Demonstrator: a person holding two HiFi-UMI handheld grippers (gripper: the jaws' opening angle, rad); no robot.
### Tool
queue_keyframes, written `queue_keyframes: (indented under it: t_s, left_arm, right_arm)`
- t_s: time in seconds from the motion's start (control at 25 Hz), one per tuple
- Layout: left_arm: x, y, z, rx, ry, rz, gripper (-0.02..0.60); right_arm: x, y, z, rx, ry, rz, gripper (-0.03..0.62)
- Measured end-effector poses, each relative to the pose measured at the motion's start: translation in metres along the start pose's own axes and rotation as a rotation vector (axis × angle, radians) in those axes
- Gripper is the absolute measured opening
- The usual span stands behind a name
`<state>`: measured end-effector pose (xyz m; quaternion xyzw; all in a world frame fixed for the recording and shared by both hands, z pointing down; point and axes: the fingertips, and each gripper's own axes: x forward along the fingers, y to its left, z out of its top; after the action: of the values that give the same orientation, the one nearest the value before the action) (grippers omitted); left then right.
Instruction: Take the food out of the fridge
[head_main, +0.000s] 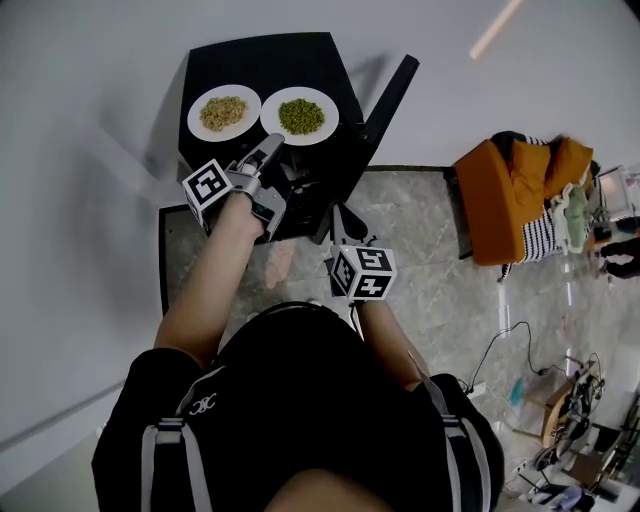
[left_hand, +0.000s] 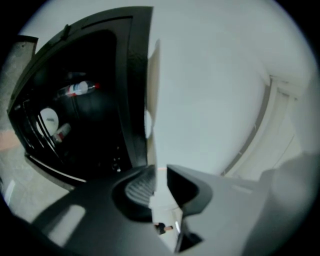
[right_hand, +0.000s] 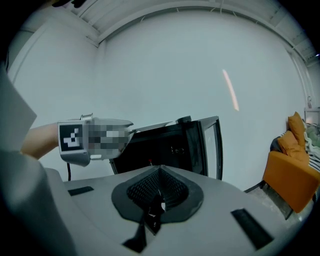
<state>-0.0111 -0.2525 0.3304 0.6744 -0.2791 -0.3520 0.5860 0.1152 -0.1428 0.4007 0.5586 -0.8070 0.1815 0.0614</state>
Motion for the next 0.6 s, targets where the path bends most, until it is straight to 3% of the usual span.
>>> queue_keyframes:
  t_s: [0.6]
  left_arm:
    - [0.006,0.008,0.009,-0.036,-0.055,0.007,0.028]
  right_arm:
    - [0.005,0.015,0.006,-0.003,-0.017,0.025,0.000]
